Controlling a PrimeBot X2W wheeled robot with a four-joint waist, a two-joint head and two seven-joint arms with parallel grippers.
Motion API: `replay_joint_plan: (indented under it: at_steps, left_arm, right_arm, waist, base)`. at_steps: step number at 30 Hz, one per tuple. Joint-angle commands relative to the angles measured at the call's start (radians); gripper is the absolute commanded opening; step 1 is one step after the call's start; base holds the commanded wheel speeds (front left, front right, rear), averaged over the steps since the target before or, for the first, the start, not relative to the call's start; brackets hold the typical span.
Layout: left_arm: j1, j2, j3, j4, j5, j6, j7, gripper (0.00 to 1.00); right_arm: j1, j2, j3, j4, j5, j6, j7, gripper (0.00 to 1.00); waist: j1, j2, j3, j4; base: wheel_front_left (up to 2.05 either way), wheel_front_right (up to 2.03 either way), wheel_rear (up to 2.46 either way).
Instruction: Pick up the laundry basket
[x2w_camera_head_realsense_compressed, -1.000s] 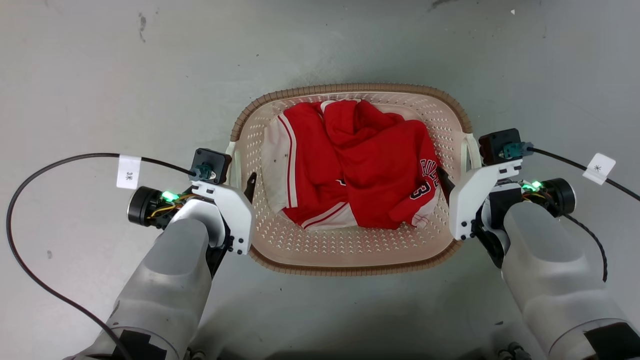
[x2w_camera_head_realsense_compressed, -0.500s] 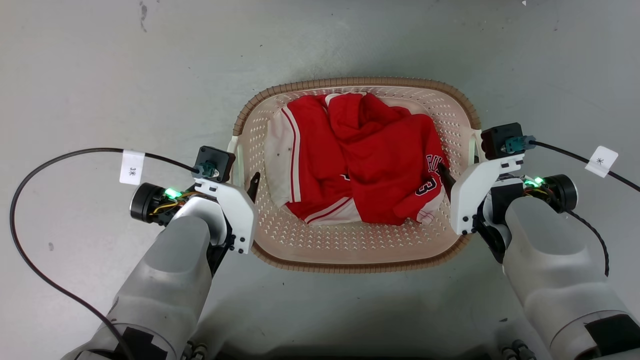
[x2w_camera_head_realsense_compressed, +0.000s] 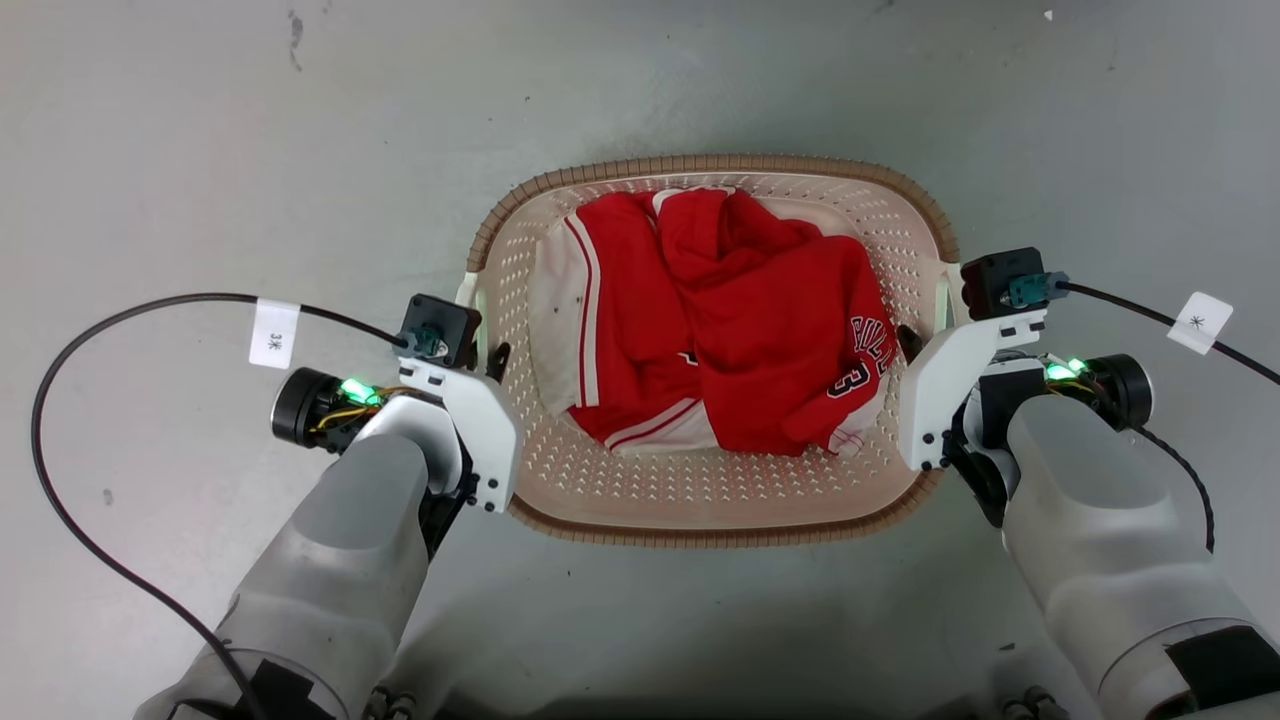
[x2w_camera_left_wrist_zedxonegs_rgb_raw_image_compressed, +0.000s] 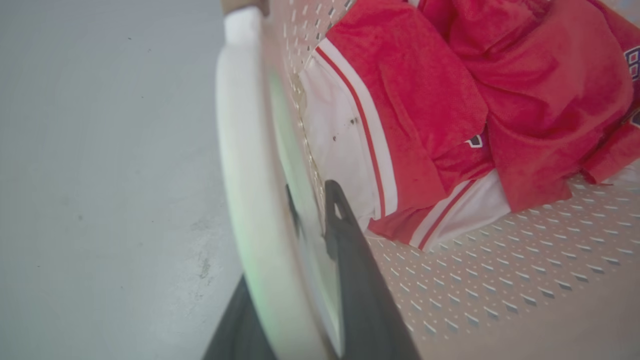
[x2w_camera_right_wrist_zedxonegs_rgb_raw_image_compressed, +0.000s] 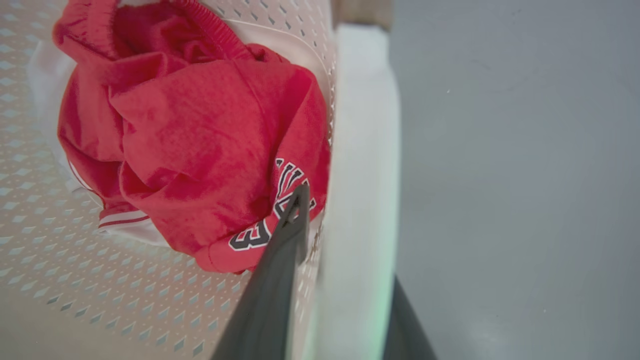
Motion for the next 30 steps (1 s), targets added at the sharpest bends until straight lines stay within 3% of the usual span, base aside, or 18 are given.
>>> replay_joint_plan:
  at_steps: [1,14,21,30]
  left_arm:
    - [0.013,0.015,-0.027,-0.004,-0.010,0.001,0.009,0.00]
    - [0.062,0.060,-0.173,-0.076,-0.149,0.001,0.081,0.00]
    - [0.123,0.090,-0.276,-0.143,-0.264,-0.001,0.160,0.00]
    - [0.216,0.170,-0.433,-0.267,-0.414,-0.001,0.273,0.00]
  right_arm:
    - [-0.005,-0.004,0.007,0.005,-0.002,0.000,0.006,0.00]
    - [0.042,-0.005,-0.008,0.023,-0.035,0.000,0.152,0.00]
    - [0.086,-0.006,0.020,0.023,-0.008,0.000,0.251,0.00]
    - [0.187,-0.006,0.102,0.019,0.060,0.000,0.360,0.00]
  waist:
    - [-0.0001,0.0000,-0.014,-0.003]
    - [-0.0001,0.0000,-0.148,-0.013]
    - [-0.0001,0.0000,-0.274,-0.018]
    - [-0.0001,0.0000,-0.462,-0.027]
  base:
    - [0.00,0.00,0.00]
    - [0.00,0.00,0.00]
    - [0.00,0.00,0.00]
    - [0.00,0.00,0.00]
